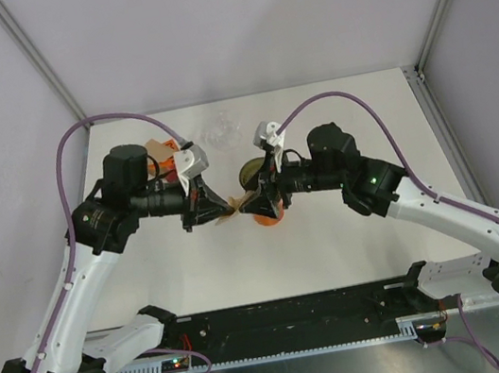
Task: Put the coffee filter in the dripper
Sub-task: Place the coffee filter in the coffee dripper.
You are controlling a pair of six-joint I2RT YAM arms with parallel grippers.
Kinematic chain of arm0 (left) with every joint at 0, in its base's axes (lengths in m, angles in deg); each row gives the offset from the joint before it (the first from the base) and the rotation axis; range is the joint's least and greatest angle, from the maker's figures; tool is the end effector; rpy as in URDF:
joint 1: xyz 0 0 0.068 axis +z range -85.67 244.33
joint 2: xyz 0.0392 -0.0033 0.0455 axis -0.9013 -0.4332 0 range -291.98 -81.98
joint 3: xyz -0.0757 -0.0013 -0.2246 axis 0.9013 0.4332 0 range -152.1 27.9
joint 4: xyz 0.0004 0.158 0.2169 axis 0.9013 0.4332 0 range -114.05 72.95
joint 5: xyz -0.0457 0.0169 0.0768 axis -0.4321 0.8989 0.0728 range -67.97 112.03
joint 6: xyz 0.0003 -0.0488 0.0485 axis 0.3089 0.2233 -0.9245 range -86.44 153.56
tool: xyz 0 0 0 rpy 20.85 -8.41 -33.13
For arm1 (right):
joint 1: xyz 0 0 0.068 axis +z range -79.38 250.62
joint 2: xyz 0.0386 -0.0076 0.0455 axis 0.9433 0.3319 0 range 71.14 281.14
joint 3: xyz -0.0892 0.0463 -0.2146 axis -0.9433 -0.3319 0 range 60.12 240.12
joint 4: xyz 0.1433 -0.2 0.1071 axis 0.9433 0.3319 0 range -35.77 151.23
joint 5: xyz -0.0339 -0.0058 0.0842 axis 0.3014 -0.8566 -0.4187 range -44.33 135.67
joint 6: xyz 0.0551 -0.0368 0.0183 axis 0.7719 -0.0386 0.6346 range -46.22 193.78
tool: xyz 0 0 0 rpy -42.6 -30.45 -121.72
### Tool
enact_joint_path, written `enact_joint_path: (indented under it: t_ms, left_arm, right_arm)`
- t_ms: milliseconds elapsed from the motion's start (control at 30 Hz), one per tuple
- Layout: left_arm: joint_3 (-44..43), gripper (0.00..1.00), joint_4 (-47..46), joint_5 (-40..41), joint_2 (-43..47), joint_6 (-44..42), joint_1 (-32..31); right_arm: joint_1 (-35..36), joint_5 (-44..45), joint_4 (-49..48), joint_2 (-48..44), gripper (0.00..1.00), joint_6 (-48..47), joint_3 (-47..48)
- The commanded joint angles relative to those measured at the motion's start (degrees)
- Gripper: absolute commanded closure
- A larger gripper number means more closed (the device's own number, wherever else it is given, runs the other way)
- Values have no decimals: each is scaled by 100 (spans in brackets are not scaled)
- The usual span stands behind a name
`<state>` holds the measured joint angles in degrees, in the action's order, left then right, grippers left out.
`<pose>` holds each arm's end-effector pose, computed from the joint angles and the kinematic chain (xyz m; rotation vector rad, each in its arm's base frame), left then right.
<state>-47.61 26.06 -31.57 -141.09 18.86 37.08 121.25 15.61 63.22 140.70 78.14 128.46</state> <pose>0.1731 -0.1395 0.3776 1.2294 1.6861 -1.1294 0.1780 0.2608 0.3589 -1.0943 1.5180 1.1396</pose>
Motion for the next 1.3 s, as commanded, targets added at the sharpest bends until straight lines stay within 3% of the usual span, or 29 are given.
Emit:
enact_joint_path:
  t_ms: [0,167,267,400,733,1033,1267]
  left_arm:
    - [-391,100,-304,1000,38,435,7]
    - [-794,100,-441,2277,49,572,9]
    - [-1059,100,-605,2918,40,745,9]
    - [-1187,100,-876,3546,36,1112,9]
    - [-752,100,-1318,3801,181,1618,-7]
    - [-678,100,-1393,3890,230,1535,-72]
    - [-689,100,-1415,3774,209,1551,-79]
  right_arm:
    - [5,1797,-10,-297,33,364,216]
    - [263,3652,-58,-602,25,702,215]
    - [560,4769,-209,-637,26,1118,215]
    - [1174,5454,-1130,-384,30,1634,216]
    - [1611,5843,-3699,611,31,2241,215]
    - [1557,6078,-4494,1090,31,2477,222]
    - [1400,6063,-4462,1268,42,2634,223]
